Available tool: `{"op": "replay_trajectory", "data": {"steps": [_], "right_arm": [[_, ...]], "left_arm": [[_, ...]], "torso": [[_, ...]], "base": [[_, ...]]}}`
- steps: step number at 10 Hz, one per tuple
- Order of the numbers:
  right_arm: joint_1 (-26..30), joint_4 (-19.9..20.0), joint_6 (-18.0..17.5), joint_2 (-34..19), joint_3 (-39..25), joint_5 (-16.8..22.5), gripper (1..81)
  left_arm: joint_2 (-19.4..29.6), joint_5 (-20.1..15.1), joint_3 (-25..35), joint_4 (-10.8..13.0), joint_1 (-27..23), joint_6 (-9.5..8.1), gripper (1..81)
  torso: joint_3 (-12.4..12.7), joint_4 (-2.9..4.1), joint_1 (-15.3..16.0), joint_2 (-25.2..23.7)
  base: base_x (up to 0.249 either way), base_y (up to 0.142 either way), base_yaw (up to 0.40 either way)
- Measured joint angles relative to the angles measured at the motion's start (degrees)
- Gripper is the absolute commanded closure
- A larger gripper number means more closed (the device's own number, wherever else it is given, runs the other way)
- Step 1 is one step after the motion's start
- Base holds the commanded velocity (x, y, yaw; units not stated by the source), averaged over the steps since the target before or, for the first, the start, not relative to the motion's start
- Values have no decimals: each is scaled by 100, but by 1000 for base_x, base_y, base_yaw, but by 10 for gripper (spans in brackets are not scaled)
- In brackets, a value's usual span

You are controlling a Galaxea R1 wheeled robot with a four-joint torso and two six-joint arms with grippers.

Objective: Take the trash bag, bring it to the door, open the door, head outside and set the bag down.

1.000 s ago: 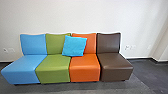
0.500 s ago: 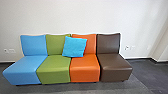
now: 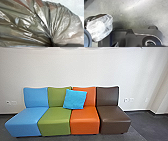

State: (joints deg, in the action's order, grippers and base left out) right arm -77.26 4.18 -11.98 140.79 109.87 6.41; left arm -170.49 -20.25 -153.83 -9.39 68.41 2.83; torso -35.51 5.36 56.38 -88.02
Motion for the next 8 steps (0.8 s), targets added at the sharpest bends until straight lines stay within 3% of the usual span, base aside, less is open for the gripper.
{"op": "replay_trajectory", "data": {"steps": [4,8], "right_arm": [[-230,-79,13,293,569,-168,10],[-377,-132,16,518,824,-221,10]], "left_arm": [[-24,79,0,5,182,6,811],[-49,126,-6,63,243,9,811]], "torso": [[544,0,-531,811],[649,0,-1023,1556]], "base": [[0,0,0],[0,0,0]]}}
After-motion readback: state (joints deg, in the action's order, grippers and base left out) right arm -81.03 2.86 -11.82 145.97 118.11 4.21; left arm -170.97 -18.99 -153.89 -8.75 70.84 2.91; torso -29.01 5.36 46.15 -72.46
